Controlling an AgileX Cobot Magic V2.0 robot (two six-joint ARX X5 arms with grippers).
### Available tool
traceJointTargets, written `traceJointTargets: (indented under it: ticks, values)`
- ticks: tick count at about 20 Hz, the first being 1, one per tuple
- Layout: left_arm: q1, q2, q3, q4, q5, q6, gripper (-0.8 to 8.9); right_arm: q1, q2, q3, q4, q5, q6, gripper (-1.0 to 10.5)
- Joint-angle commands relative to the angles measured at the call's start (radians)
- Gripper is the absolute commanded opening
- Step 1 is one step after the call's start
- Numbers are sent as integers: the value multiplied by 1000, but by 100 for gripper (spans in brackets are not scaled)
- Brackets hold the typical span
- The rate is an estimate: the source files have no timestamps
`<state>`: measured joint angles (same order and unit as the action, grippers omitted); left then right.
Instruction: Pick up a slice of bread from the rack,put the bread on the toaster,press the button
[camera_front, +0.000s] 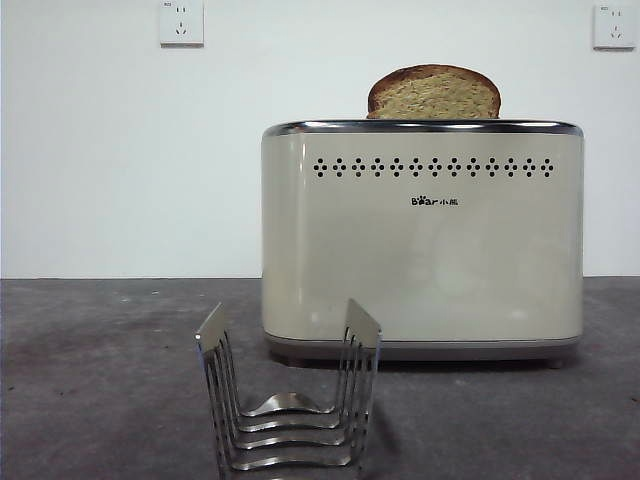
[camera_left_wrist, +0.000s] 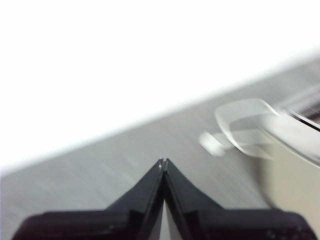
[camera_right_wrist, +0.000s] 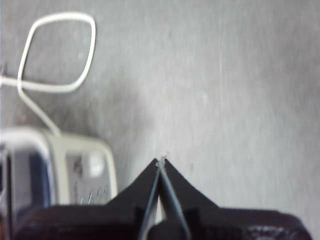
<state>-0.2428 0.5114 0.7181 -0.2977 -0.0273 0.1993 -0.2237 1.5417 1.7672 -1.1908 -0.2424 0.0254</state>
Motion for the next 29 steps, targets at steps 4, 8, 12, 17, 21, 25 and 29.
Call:
traceJointTargets:
  ticks: [4,8,12,17,21,25,29]
  values:
    - [168,-233,-445,291,1,-56,-3,1,46,3,173,1,-8,0]
    - [270,-344,-602,292,2,-227,-3,0,47,3,276,1,-8,0]
    - [297,-432,-680,290,3,-316,-3,0,47,3,318,1,-8,0]
    - [297,-508,-710,208,8,-311,-3,0,47,3,324,1,-8,0]
    - [297,-508,-710,127,9,-202,-3,0,47,3,324,1,-8,0]
    - [296,-508,-710,124,10,-128,-3,0,47,3,324,1,-8,0]
    - [296,-508,-710,132,47,-150,-3,0,47,3,324,1,-8,0]
